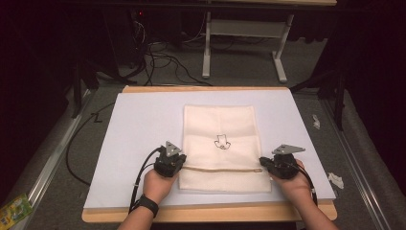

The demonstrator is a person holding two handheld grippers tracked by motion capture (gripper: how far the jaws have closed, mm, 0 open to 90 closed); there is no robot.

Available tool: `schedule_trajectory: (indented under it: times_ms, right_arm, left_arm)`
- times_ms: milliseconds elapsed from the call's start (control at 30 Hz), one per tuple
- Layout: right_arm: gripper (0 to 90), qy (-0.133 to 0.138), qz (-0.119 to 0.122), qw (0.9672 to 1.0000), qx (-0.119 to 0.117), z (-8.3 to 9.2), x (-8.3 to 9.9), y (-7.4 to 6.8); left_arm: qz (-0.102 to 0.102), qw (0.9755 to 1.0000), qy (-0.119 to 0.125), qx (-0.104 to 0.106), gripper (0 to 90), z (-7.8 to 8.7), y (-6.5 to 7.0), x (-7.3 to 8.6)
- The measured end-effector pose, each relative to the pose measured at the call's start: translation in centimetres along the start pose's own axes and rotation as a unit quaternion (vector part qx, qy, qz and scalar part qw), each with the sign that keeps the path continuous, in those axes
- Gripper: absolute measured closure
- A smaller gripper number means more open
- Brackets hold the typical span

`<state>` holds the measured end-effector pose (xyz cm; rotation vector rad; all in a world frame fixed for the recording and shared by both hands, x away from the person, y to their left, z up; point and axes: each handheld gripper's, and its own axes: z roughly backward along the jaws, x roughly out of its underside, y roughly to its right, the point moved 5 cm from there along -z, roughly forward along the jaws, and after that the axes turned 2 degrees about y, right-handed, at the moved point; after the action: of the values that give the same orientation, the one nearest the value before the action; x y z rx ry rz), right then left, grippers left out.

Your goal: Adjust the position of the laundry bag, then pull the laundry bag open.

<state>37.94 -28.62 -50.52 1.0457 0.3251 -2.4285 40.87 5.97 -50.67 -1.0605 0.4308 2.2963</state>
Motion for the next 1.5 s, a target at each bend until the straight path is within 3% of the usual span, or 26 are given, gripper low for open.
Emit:
schedule_trajectory:
  times_ms: [167,200,233,367,467,500,600,900,1200,1267,1500]
  right_arm:
    - [82.6,-0.005,0.002,1.0,0.005,-0.3,0.0,-0.1]
    - [78.2,0.003,-0.002,1.0,0.004,-0.1,-0.1,-0.1]
    - [75.7,0.011,-0.005,0.9999,0.003,0.1,-0.1,0.0]
    - [67.6,0.029,-0.017,0.9994,0.009,0.9,-0.3,0.3]
    - [64.5,0.038,-0.024,0.9989,0.015,1.5,-0.2,0.7]
    - [63.2,0.039,-0.026,0.9988,0.015,1.7,-0.2,0.7]
    - [58.9,0.046,-0.027,0.9985,0.015,2.2,0.0,0.9]
    - [51.5,0.048,-0.045,0.9978,-0.008,3.1,0.9,0.9]
    - [51.3,0.047,-0.042,0.9979,-0.014,3.4,1.2,0.5]
    - [51.4,0.048,-0.042,0.9978,-0.017,3.4,1.2,0.3]
    - [52.7,0.029,-0.044,0.9983,-0.023,3.0,1.7,0.2]
  left_arm:
    - [0.004,0.9999,-0.003,-0.011,86.4,-0.4,0.2,0.5]
    - [0.007,0.9999,-0.001,-0.013,83.8,-0.3,0.2,0.5]
    - [0.018,0.9998,0.002,-0.012,77.9,-0.1,0.1,0.5]
    - [0.019,0.9993,0.02,-0.024,55.1,0.6,0.0,0.4]
    - [0.014,0.9991,0.03,-0.027,44.8,0.9,0.1,0.2]
    - [0.006,0.9989,0.041,-0.023,41.9,1.1,0.4,-0.2]
    - [0.005,0.9981,0.06,-0.009,37.4,1.5,0.9,-0.7]
    - [-0.04,0.9964,0.071,0.021,33.4,1.9,3.5,-1.5]
    - [-0.059,0.9951,0.074,0.029,37.6,1.7,4.6,-1.8]
    - [-0.058,0.9948,0.073,0.04,37.7,1.6,4.7,-1.8]
    - [-0.065,0.9944,0.069,0.046,38.1,1.2,5.6,-1.8]
